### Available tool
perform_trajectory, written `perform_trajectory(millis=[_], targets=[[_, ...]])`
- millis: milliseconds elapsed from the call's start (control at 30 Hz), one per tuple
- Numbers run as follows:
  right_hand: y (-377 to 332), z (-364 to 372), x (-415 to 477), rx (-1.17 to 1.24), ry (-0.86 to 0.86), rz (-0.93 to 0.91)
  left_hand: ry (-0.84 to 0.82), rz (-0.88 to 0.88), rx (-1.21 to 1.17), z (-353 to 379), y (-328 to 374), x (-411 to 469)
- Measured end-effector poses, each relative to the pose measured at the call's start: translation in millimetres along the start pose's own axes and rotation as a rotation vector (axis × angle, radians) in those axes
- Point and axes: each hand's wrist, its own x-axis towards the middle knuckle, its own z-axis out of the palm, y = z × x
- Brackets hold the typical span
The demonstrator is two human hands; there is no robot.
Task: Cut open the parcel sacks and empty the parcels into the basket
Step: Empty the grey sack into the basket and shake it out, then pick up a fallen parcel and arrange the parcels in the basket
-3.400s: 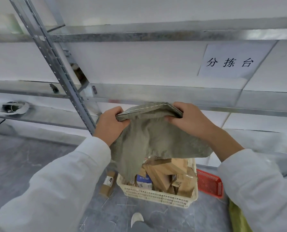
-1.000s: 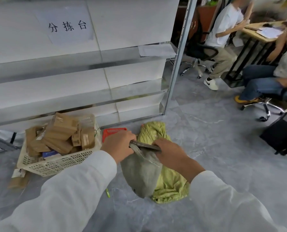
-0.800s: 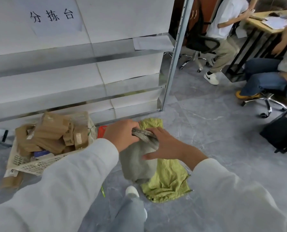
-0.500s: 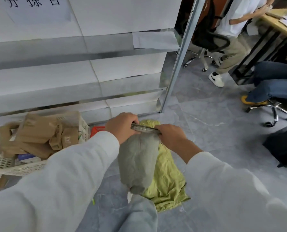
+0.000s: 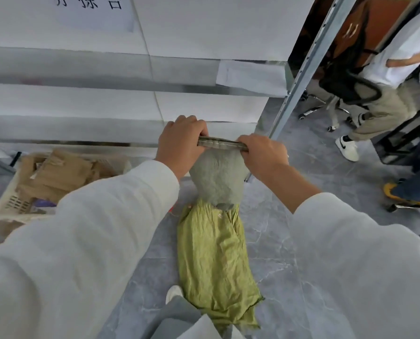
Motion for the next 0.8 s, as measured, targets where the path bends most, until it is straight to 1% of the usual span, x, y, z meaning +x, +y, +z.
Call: perform_trajectory(millis=[100,167,267,367,400,433,467,567,700,800], targets=[[14,26,-21,0.022,0.016,-0.079,-0.024,-0.074,0.013,26,10,-29],[26,68,-46,0.079,-0.04,-0.103,-0.068,-0.112,0.034,64,18,-61],[42,152,-93,0.148,-0.184,-0.083,-0.193,-0.175,0.077,146,32,-121],[60,254,-145,0.081,-0.388,-0.102,-0.351,-0.238,0.043,243,40,-185],[63,285,-159,0.08,-0.449,-0.1,-0.402,-0.239,0.028,275,38,-203],[66,317,-169,0.103,-0.472,-0.098,-0.457,-0.237,0.029,307,35,-220],[69,351,-181,0.12,-0.457,-0.086,-0.495,-0.228,0.048,340,30,-238],[73,450,-225,0.039,-0.508,-0.129,-0.607,-0.205,0.111,433,15,-300],[53,583,-298,0.043,-0.62,-0.121,-0.736,-0.142,0.165,551,-7,-385],[31,662,-344,0.095,-0.732,-0.065,-0.83,-0.138,0.145,624,-24,-446]])
